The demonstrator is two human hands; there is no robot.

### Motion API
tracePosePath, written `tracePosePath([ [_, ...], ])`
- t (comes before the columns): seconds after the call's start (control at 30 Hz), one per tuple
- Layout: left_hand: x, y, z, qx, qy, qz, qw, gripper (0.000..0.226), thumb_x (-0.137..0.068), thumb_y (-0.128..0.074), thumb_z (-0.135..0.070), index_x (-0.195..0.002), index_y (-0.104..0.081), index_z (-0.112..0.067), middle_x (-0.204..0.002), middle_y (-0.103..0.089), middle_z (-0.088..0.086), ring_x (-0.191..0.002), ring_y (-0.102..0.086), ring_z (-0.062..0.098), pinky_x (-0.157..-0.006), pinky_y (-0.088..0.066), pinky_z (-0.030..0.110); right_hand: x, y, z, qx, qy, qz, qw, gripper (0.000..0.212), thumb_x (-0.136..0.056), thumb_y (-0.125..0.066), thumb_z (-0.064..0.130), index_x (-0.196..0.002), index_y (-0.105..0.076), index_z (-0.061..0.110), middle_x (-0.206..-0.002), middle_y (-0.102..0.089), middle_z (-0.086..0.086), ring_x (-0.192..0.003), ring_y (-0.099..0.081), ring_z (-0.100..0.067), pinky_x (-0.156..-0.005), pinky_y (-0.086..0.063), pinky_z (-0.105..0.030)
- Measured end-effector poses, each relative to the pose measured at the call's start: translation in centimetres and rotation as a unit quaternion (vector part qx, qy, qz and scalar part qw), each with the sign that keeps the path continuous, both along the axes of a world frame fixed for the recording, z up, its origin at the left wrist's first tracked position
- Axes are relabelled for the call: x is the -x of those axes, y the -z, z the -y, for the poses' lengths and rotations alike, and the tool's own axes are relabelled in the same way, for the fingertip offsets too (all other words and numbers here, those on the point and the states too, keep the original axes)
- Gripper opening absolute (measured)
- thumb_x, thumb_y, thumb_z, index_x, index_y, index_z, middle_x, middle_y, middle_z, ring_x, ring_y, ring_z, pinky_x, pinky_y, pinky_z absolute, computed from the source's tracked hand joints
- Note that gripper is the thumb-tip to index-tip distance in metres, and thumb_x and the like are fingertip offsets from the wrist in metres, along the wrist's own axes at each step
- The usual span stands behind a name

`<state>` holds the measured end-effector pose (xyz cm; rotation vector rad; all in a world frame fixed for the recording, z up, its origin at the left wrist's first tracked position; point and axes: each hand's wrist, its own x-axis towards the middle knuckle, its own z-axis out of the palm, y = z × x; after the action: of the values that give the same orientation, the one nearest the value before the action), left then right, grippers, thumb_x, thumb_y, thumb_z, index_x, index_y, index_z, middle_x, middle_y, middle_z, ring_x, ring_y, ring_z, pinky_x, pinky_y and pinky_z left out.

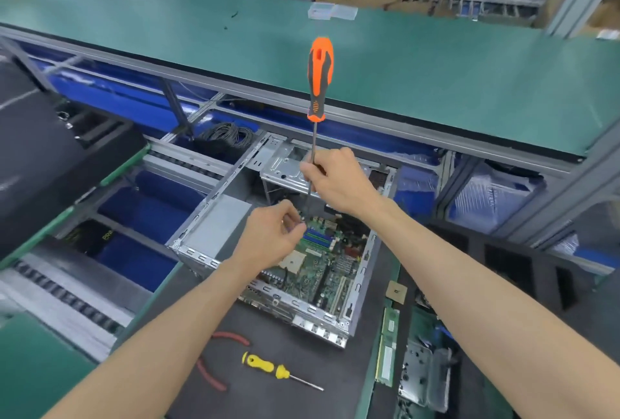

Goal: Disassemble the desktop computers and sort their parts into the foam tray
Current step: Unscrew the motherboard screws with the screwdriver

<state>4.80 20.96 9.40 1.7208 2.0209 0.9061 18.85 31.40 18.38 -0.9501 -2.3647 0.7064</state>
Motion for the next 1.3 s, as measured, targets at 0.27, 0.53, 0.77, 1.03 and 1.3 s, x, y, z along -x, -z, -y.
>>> tracePosePath([
  [0.27,-0.8,0.8,-0.2,0.077,0.054,0.065,0.993,0.022,-0.093,-0.068,-0.019,-0.073,-0.064,-0.028,-0.065,-0.067,-0.005,-0.054,-0.052,0.003,-0.055,-0.038,0.019,-0.6,1.9,1.7,0.045,-0.037,-0.009,0.998,0.036,-0.094,-0.062,0.021,-0.067,-0.061,-0.002,-0.061,-0.059,-0.019,-0.063,-0.052,-0.035,-0.069,-0.045,-0.049],
  [0.53,-1.5,1.0,-0.4,0.144,0.077,0.013,0.987,0.012,-0.087,-0.075,-0.024,-0.078,-0.076,-0.016,-0.066,-0.072,-0.010,-0.063,-0.068,0.002,-0.058,-0.050,0.013,-1.4,-2.0,0.8,0.086,-0.023,-0.143,0.986,0.028,-0.095,-0.066,0.030,-0.109,-0.054,0.009,-0.093,-0.063,-0.013,-0.080,-0.056,-0.027,-0.079,-0.048,-0.045],
  [0.77,-1.3,1.2,-0.5,0.197,0.069,0.077,0.975,0.009,-0.081,-0.083,-0.022,-0.075,-0.080,-0.015,-0.068,-0.073,-0.016,-0.063,-0.067,-0.004,-0.058,-0.046,0.007,-1.3,-2.1,-0.1,0.006,-0.079,-0.119,0.990,0.035,-0.095,-0.063,0.041,-0.094,-0.045,0.011,-0.066,-0.046,-0.005,-0.056,-0.035,-0.010,-0.060,-0.040,-0.037],
  [1.03,-0.8,1.6,-0.5,0.220,0.086,0.081,0.968,0.007,-0.073,-0.088,-0.023,-0.076,-0.082,-0.019,-0.071,-0.073,-0.021,-0.068,-0.067,-0.009,-0.060,-0.047,0.007,-1.4,-1.8,-0.9,0.000,-0.194,-0.152,0.969,0.052,-0.091,-0.063,0.024,-0.134,-0.034,0.031,-0.068,-0.047,-0.010,-0.052,-0.047,-0.016,-0.053,-0.043,-0.038],
  [1.3,-0.9,0.5,-0.3,0.337,0.162,0.056,0.926,0.018,-0.072,-0.089,-0.028,-0.088,-0.083,-0.022,-0.081,-0.075,-0.023,-0.078,-0.069,-0.004,-0.073,-0.050,0.010,-0.8,-1.9,-0.1,0.005,-0.336,-0.145,0.930,0.046,-0.094,-0.059,0.009,-0.132,-0.037,0.022,-0.066,-0.041,-0.011,-0.054,-0.049,-0.022,-0.054,-0.039,-0.027],
])
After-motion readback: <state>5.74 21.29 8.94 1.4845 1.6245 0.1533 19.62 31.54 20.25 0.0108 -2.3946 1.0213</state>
